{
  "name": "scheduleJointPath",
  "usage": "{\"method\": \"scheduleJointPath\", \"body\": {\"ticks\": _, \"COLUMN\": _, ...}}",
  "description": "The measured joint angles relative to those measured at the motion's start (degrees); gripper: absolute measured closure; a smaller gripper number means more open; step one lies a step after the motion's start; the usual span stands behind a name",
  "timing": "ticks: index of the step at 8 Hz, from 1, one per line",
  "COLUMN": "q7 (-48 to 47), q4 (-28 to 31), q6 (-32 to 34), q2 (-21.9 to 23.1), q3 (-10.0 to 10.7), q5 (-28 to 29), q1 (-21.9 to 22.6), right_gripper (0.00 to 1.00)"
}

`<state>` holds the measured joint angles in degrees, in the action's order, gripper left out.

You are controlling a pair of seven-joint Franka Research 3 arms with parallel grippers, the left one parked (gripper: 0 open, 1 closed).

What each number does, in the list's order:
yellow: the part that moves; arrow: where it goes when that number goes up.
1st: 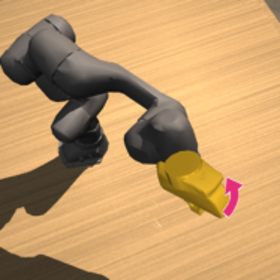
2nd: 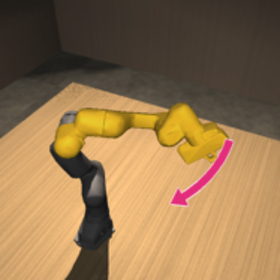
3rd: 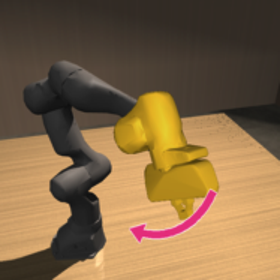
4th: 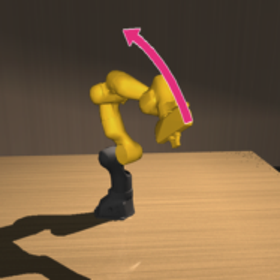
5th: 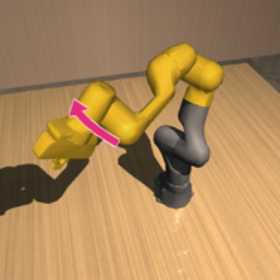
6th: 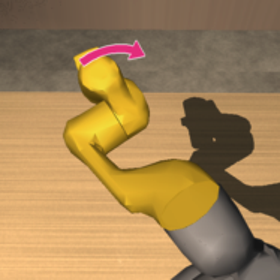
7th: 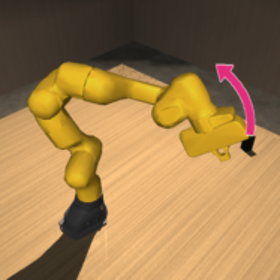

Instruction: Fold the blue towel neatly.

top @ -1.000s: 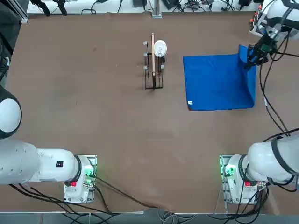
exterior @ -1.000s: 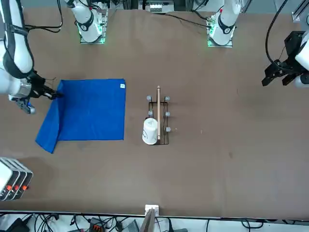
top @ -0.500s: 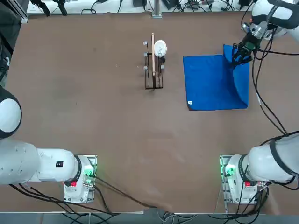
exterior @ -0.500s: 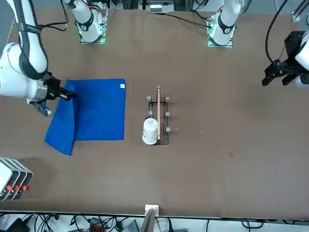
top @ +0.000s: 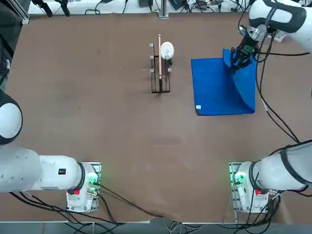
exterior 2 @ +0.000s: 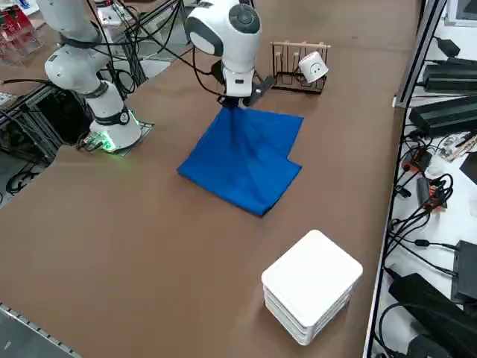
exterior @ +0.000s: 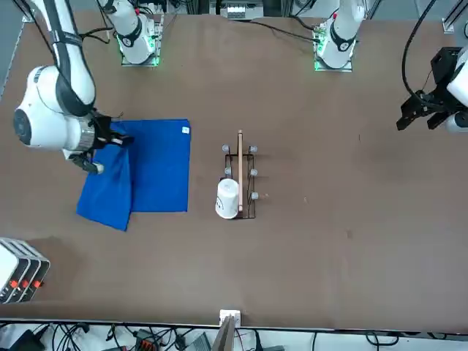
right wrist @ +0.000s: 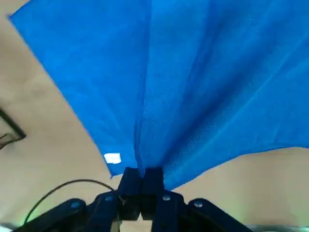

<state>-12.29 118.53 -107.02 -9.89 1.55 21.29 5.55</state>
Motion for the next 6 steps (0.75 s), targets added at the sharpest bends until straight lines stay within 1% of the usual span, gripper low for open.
{"method": "scheduleJointPath", "body": {"ticks": 4, "q7": -0.91, "q4": -0.02, "q6": 1.89, "q2": 0.04, "q3": -0.04, "q5": 0.82, "q1": 8.99, "right_gripper": 0.97}}
{"method": "scheduleJointPath", "body": {"ticks": 6, "q7": -1.31, "q4": 0.14, "q6": 2.04, "q2": 0.0, "q3": -0.01, "q5": 0.82, "q1": 11.74, "right_gripper": 0.97}}
